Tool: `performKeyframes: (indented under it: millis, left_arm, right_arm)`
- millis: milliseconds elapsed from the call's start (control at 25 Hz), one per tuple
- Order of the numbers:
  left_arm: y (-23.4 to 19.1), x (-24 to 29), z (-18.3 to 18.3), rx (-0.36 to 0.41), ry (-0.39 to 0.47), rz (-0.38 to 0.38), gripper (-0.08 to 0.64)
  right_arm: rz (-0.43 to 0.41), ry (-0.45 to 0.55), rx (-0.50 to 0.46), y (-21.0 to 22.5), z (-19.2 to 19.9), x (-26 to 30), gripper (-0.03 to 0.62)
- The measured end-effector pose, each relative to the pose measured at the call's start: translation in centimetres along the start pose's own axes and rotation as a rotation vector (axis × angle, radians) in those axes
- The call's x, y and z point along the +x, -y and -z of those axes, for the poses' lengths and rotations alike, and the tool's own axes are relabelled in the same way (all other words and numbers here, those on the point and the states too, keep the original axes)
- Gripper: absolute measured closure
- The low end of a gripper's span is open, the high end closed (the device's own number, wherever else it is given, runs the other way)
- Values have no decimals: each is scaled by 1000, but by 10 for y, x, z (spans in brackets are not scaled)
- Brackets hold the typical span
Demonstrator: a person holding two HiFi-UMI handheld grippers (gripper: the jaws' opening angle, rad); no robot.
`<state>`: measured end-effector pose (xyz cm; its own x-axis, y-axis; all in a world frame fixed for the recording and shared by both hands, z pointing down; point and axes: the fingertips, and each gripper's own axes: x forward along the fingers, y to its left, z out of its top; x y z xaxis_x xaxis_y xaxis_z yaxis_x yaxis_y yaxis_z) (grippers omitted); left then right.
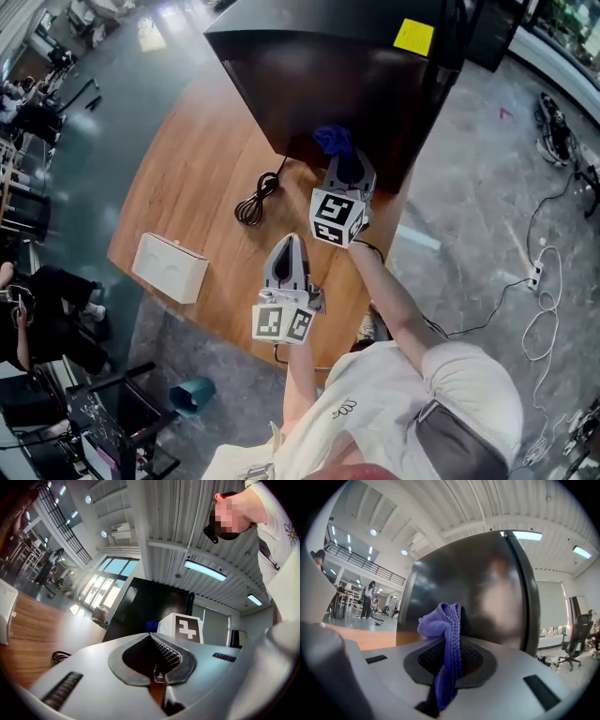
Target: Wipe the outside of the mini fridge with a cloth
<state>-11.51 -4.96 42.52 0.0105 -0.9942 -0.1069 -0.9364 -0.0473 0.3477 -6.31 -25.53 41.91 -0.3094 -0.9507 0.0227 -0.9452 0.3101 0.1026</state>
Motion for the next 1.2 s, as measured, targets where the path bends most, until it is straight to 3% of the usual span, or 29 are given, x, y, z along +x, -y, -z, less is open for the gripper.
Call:
performKeyframes:
  millis: [240,520,680,1200]
  left_arm:
    - [38,7,12,16,-31,82,555]
    - [60,6,16,10,-38,117,555]
    - [65,14,14,13,-35,135,555]
    - [85,26,30,8,-56,163,555]
  right_arm:
    - [88,-15,6,67,9,-33,531]
    - [187,-25,4,122,13,-58,531]
    - [211,-25,-49,140,13,-65,531]
    - [129,-17,-16,147,8,-80,531]
